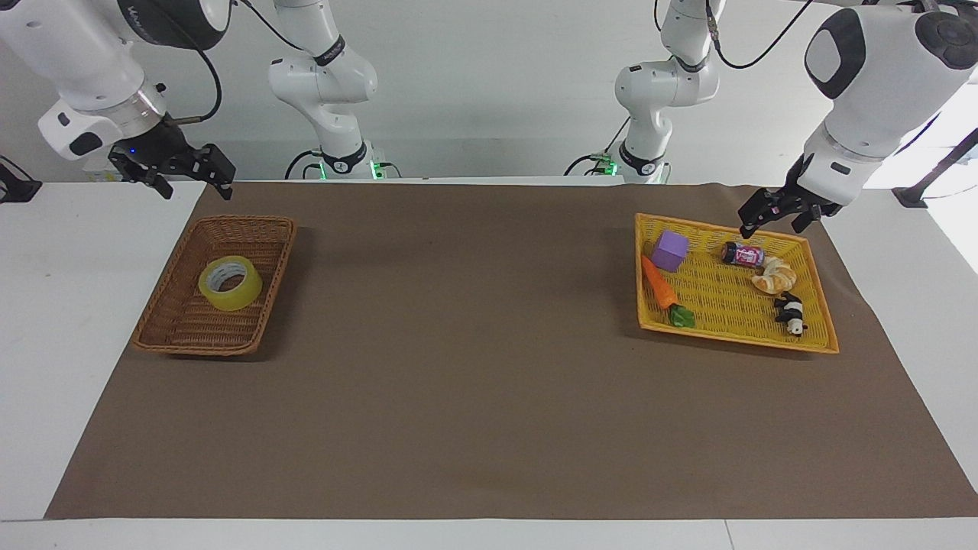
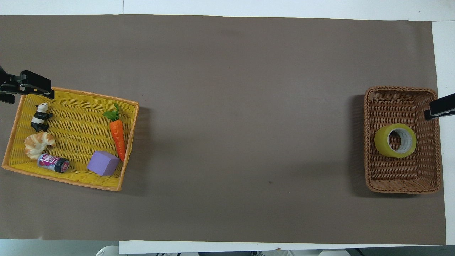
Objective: Move tape to another basket
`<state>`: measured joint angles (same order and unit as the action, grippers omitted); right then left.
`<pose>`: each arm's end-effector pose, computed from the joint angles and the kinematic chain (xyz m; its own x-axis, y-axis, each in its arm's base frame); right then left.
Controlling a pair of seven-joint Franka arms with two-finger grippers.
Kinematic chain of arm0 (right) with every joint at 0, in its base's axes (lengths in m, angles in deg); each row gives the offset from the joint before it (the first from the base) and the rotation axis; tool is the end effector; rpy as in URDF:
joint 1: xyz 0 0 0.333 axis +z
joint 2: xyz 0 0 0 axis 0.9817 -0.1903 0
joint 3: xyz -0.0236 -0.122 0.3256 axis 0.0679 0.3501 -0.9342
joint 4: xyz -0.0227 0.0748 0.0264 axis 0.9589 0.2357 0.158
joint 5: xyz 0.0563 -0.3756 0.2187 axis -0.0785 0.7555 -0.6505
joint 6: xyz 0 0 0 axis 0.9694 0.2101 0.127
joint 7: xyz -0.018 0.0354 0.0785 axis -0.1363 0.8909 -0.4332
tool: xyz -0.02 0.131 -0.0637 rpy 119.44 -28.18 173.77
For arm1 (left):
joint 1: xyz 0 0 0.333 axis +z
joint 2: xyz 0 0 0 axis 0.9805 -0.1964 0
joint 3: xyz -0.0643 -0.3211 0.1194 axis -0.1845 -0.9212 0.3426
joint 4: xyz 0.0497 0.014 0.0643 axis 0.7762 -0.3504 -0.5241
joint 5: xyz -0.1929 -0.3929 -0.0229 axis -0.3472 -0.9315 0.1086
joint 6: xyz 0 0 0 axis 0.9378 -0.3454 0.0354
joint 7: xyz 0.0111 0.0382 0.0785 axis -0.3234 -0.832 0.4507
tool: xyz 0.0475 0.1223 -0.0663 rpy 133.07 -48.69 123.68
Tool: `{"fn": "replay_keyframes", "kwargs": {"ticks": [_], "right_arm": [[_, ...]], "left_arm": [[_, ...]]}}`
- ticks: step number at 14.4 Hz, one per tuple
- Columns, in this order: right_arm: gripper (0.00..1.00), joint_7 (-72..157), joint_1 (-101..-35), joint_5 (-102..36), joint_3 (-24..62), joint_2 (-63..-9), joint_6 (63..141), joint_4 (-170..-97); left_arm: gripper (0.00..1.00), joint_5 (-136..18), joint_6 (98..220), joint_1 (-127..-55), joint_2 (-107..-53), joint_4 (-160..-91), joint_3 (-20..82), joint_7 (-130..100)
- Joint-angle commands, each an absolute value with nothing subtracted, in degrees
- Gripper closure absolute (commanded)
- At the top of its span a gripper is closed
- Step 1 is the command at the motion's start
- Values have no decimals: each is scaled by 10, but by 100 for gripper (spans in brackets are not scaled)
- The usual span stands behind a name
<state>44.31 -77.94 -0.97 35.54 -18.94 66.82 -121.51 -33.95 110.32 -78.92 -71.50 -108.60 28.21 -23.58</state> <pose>0.5615 -0.0859 0.6115 0.9899 -0.0391 -0.1366 -0.0388 -0.9992 0.0050 0.6010 -0.0620 0.5807 0.9975 0.0158 -0.0695 0.0156 -0.9999 -0.0041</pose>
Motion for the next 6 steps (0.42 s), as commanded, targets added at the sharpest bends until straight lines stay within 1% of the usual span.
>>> {"fn": "replay_keyframes", "kwargs": {"ticks": [1, 6], "right_arm": [[0, 455, -770, -1, 367, -195, 658, -1213], [0, 455, -770, -1, 368, -193, 660, -1219]], "left_arm": [[0, -347, 1099, -786, -712, -1085, 283, -239], [0, -347, 1098, -786, -712, -1085, 283, -239]]}}
